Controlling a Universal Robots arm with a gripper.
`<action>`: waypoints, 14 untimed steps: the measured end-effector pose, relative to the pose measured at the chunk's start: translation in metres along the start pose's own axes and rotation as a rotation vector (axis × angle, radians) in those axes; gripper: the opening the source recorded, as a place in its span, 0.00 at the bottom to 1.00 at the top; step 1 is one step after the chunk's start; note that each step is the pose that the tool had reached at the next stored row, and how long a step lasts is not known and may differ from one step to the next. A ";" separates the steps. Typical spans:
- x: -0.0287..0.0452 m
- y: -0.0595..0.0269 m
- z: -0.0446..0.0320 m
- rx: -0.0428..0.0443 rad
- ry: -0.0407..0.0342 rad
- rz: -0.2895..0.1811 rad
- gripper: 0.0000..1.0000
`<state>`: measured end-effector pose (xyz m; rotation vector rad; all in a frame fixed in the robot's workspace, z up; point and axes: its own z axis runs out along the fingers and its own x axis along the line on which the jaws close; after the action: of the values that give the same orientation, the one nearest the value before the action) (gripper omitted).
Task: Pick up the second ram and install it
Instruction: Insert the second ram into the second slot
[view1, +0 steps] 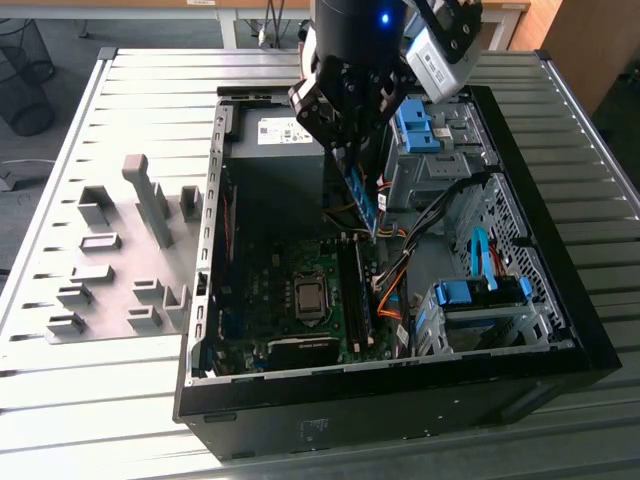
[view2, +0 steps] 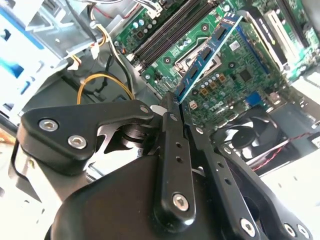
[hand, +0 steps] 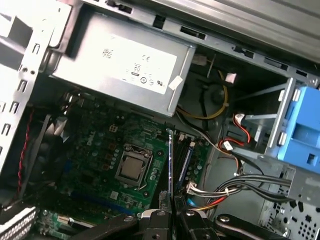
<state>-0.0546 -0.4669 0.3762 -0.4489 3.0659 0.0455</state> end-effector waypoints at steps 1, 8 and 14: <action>0.0000 0.0000 0.0001 0.0007 -0.0005 0.016 0.14; -0.0001 0.0003 0.0003 0.0034 -0.0001 0.084 0.14; -0.0001 0.0004 0.0003 0.0018 0.0128 0.129 0.14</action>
<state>-0.0546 -0.4665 0.3760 -0.2517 3.1028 0.0442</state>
